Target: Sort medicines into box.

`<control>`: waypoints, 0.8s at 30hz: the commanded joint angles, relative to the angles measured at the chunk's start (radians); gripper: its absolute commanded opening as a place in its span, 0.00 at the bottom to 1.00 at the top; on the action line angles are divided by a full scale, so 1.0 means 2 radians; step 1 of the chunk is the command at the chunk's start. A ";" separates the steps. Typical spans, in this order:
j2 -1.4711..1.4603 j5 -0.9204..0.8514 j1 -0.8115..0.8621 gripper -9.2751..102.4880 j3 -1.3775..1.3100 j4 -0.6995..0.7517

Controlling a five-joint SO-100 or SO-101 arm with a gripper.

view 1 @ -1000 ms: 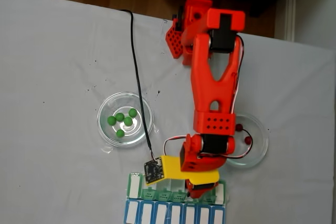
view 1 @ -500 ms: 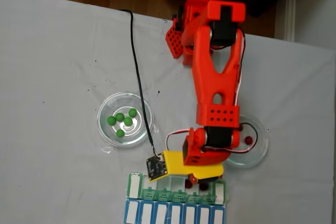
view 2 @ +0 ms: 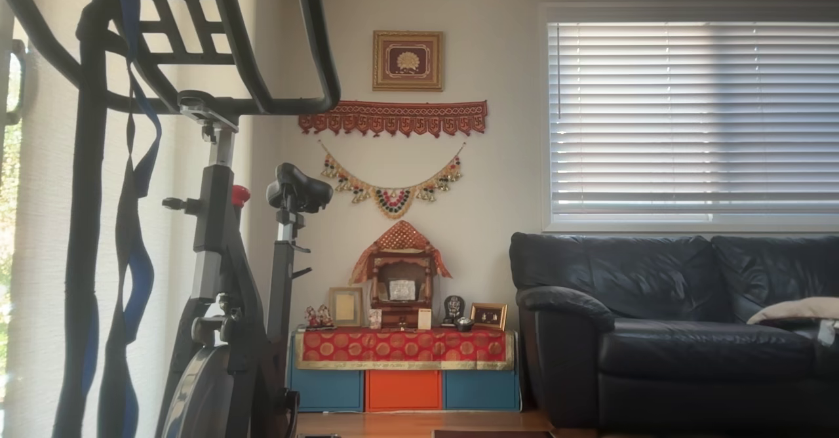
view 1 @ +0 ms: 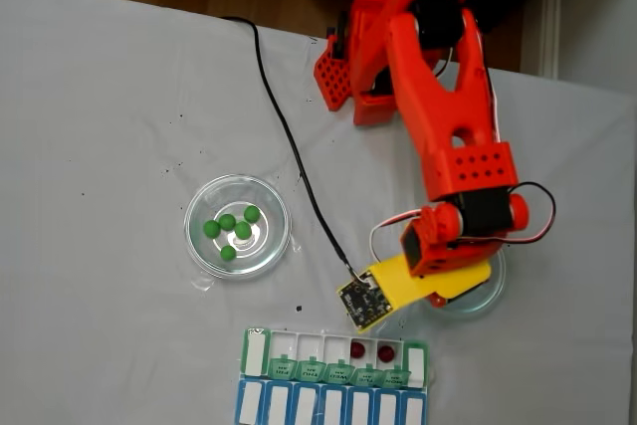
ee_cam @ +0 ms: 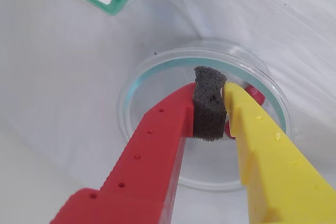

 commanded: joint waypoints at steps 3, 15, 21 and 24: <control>0.052 -0.007 -0.039 0.10 0.012 0.010; 0.035 -0.015 -0.079 0.10 0.066 -0.029; 0.018 -0.021 -0.071 0.10 0.072 -0.038; 0.006 -0.026 -0.070 0.10 0.071 -0.040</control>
